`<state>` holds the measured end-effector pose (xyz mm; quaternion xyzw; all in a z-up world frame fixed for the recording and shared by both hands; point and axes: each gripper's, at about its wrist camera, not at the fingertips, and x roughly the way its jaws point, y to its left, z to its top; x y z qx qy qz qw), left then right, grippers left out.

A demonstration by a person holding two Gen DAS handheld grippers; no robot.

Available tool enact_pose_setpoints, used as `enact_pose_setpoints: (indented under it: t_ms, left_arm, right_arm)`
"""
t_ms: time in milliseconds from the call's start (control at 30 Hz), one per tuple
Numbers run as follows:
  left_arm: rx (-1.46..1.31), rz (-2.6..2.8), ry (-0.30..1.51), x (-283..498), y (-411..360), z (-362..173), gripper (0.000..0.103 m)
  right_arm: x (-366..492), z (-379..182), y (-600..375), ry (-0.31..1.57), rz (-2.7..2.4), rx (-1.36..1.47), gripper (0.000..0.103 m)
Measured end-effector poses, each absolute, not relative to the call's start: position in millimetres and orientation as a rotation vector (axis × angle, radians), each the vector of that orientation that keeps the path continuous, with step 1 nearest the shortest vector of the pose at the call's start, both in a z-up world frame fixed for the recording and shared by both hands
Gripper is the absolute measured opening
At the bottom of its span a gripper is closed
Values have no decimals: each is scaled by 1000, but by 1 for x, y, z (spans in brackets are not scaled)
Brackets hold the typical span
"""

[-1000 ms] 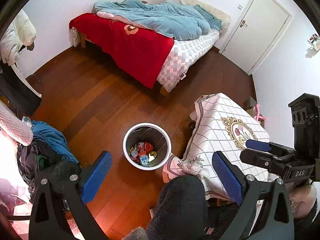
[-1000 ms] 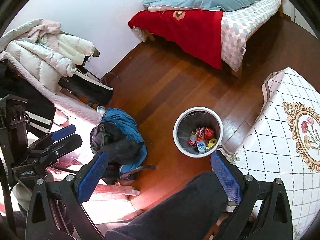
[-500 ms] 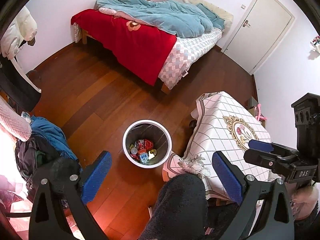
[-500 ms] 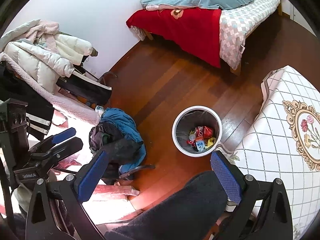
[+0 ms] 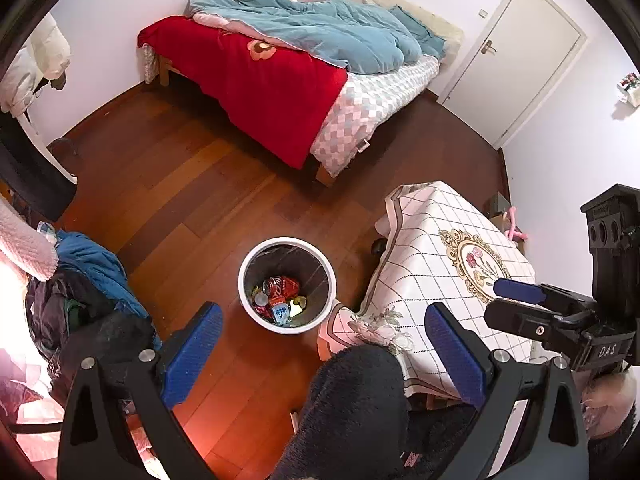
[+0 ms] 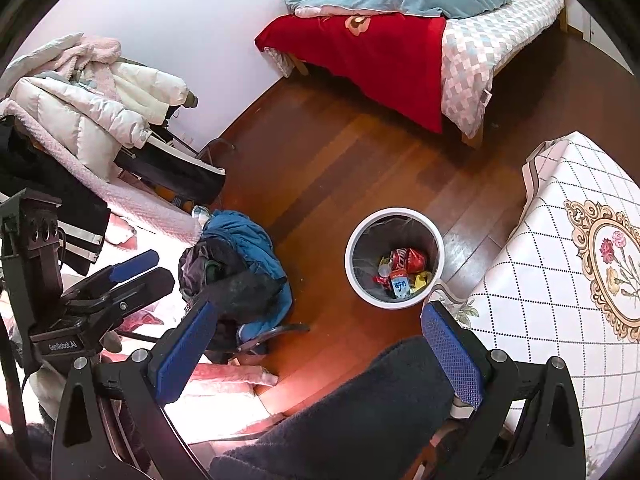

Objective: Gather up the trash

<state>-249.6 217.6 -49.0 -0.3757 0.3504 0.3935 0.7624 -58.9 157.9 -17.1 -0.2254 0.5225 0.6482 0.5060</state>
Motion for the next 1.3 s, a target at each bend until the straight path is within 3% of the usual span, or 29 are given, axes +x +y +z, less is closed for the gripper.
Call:
enact_pose_setpoints:
  t_ms: [1300]
  left_arm:
    - [-822,844,714,-261,209,-31,103]
  right_arm:
    - [-73,-2,157,1252,1612,-544,103]
